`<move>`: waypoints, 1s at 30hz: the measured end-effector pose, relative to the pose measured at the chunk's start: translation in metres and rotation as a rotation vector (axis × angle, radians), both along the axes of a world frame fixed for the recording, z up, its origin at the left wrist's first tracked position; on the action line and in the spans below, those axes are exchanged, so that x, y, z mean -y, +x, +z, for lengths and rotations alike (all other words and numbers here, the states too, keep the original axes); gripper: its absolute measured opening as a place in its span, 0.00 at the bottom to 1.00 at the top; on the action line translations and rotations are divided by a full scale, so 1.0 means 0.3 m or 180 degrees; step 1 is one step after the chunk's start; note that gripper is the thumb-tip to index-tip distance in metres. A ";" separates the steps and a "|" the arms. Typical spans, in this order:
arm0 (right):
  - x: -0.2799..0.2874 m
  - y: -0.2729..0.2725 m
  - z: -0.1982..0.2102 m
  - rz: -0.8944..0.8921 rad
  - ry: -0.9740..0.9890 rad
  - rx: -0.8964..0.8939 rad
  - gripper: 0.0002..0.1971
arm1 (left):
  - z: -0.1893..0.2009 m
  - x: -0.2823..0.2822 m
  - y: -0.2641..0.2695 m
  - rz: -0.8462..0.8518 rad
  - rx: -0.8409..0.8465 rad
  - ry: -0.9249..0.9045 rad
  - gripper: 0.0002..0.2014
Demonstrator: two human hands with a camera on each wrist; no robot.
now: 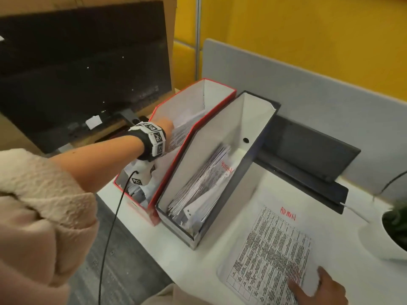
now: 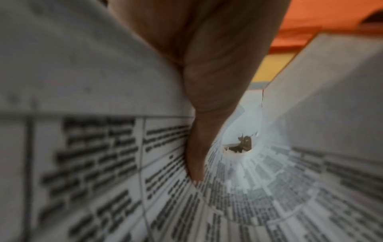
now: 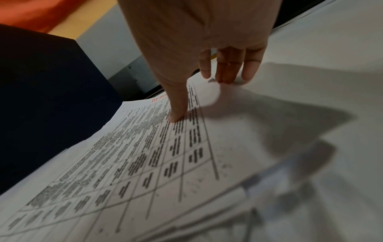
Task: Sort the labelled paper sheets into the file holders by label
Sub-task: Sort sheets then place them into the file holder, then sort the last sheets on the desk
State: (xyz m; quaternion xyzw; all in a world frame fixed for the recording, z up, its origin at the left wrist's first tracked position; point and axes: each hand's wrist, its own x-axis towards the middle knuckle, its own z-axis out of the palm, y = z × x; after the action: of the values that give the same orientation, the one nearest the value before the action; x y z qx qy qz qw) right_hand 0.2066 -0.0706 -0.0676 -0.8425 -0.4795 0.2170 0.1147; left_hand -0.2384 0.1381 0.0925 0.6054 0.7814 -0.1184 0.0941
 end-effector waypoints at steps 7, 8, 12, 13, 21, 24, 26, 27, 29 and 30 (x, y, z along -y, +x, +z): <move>0.014 -0.014 0.009 -0.0045 0.0161 -0.0047 0.51 | 0.104 0.012 0.060 -0.0016 0.0479 0.0828 0.21; 0.015 -0.015 0.007 -0.0056 0.0186 -0.0042 0.51 | 0.131 0.018 0.076 -0.0025 0.0688 0.1121 0.19; 0.016 -0.010 -0.008 -0.0160 0.0245 -0.0121 0.52 | 0.250 0.053 0.194 -0.0386 0.1438 0.2017 0.12; 0.017 -0.005 -0.015 -0.0154 0.0203 -0.0146 0.53 | 0.278 0.062 0.236 -0.0507 0.1619 0.2200 0.10; 0.030 0.013 -0.048 -0.0131 0.0001 -0.0435 0.51 | 0.248 0.210 0.683 -0.1450 0.3032 0.2394 0.07; 0.037 0.008 -0.039 -0.0125 -0.0015 -0.0481 0.50 | 0.073 0.255 0.808 -0.1466 0.2838 0.1782 0.07; 0.043 0.005 -0.034 -0.0128 -0.0055 -0.0502 0.50 | -0.074 0.277 0.852 -0.1321 0.2429 0.1274 0.09; 0.045 0.004 -0.031 -0.0132 -0.0073 -0.0521 0.50 | -0.147 0.283 0.860 -0.1213 0.2152 0.0967 0.11; 0.051 0.003 -0.027 -0.0147 -0.0099 -0.0565 0.50 | -0.278 0.291 0.854 -0.0979 0.1564 0.0310 0.13; 0.054 0.002 -0.024 -0.0151 -0.0107 -0.0568 0.50 | -0.334 0.294 0.846 -0.0925 0.1324 0.0024 0.13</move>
State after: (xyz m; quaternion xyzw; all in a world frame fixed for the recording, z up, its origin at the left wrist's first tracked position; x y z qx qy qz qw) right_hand 0.2072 -0.0869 -0.0749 -0.8328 -0.4435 0.2965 0.1480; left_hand 0.0154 0.0501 -0.0077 0.7231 0.6505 -0.0007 0.2326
